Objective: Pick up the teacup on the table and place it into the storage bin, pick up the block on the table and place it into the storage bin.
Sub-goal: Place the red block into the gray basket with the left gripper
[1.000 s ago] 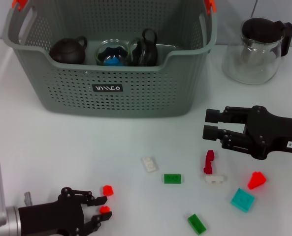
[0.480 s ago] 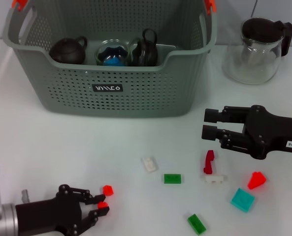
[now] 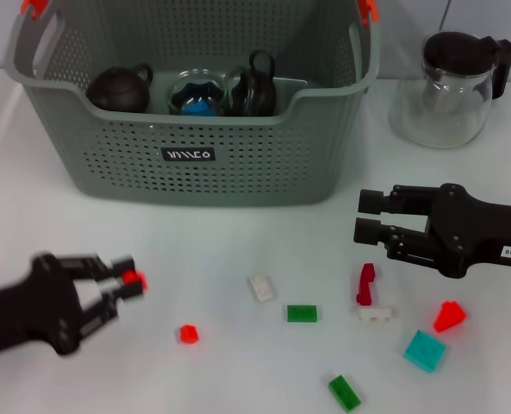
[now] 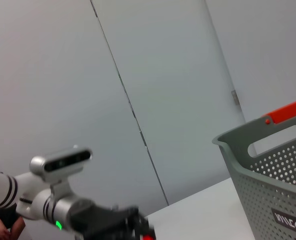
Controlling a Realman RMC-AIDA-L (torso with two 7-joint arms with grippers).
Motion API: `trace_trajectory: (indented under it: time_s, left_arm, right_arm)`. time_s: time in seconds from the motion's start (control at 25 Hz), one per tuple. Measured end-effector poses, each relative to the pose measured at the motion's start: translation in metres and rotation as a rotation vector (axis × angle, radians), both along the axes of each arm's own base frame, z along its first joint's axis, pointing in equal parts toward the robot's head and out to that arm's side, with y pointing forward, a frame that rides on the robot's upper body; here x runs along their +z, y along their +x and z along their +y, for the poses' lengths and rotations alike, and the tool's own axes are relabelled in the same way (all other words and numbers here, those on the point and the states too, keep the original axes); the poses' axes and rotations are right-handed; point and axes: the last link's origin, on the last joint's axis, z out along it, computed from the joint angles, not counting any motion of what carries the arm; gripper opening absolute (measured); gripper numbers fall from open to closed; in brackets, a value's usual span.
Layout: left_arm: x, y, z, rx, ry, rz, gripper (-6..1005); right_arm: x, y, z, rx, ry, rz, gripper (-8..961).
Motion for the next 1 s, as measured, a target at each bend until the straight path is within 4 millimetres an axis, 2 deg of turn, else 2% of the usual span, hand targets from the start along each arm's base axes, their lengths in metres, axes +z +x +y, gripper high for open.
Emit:
trace_trajectory:
  time_s: [0.12,0.32,0.56,0.84,1.0]
  left_arm:
    - [0.019,0.008,0.011,0.026,0.0,-0.091,245]
    - [0.039,0.027,0.032,0.038,-0.035,-0.204,259]
    - [0.066,0.061,0.07,0.013,-0.059,-0.286,275]
    - [0.096,0.106,0.125,0.046,-0.057,-0.257,295]
    - [0.107,0.134,0.157,0.119,-0.032,-0.154,306]
  right_arm:
    - [0.0,-0.001,0.0,0.002,0.0,0.0,494]
    - [0.0,-0.001,0.001,0.004,0.001,-0.002,494]
    - [-0.001,-0.001,0.0,0.002,-0.001,0.001,494]
    - [-0.001,0.0,-0.001,0.0,-0.002,0.002,494]
    - [-0.002,0.001,-0.002,-0.001,-0.006,0.0,494]
